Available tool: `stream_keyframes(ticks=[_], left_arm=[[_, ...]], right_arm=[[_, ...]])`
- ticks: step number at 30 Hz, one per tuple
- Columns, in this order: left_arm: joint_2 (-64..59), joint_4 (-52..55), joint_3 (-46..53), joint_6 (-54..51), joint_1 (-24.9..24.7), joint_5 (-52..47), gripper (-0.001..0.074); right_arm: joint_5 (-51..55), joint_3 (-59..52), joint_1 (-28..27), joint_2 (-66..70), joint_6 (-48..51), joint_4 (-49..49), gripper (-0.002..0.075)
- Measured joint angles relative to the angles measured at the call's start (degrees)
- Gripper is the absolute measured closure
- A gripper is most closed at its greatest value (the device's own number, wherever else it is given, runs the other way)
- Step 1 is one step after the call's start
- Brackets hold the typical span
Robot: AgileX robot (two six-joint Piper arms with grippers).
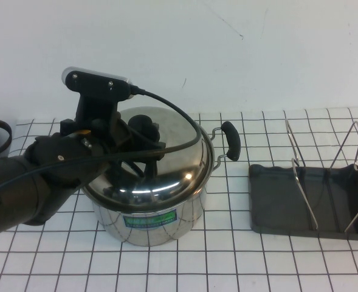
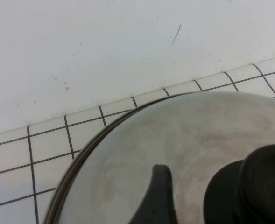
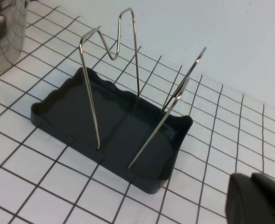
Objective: Put pot lid on rack
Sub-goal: Open the pot
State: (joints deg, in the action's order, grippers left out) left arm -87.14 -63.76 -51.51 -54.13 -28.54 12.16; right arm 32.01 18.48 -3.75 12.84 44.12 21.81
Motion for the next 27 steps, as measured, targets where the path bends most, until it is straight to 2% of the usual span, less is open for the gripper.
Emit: stream_keyframes(ticks=[19,27], left_arm=[[-0.21,0.0,-0.12,0.0,0.0,-0.47,0.0151],[-2.71,3.44,-1.48,0.46,0.0,2.03,0.0151]], right_arm=[[0.0,0.0,0.0,0.0,0.0,0.0,0.0729],[0.0,0.0,0.0,0.0,0.0,0.0,0.0729]])
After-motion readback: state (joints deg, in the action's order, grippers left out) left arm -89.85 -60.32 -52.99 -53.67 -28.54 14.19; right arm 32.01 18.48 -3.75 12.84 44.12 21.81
